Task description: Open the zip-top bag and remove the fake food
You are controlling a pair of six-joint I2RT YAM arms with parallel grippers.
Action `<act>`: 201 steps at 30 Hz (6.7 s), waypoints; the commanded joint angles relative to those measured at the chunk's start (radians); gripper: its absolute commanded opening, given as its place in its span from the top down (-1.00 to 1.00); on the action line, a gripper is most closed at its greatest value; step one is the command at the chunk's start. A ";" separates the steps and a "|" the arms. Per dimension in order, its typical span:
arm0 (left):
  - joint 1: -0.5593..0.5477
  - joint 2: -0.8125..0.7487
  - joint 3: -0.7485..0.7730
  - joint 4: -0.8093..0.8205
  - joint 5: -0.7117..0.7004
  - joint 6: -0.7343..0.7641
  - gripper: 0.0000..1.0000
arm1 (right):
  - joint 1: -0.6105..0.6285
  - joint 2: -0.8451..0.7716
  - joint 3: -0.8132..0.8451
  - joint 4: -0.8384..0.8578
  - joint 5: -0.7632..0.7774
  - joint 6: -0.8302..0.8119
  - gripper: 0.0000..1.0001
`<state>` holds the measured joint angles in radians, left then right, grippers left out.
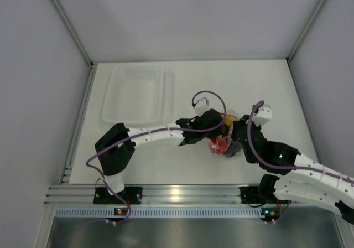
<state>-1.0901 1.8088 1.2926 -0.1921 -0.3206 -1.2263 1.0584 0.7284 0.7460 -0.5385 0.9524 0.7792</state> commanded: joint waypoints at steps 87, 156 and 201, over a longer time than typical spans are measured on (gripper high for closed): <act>-0.034 -0.551 -0.099 -0.029 0.017 0.482 -0.05 | -0.199 0.085 0.102 0.331 -0.481 -0.015 1.00; -0.160 0.095 -0.012 -0.119 0.041 0.481 -0.22 | -0.365 -0.165 -0.137 0.086 -0.633 -0.113 1.00; 0.197 -0.684 -0.217 -0.223 -0.186 0.557 1.00 | -0.156 0.063 -0.080 0.221 -0.391 -0.084 1.00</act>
<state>-1.0763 1.1301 1.0241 -0.3271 -0.5247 -0.6983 0.8940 0.8001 0.6052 -0.3386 0.5270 0.7021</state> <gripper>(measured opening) 0.725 0.009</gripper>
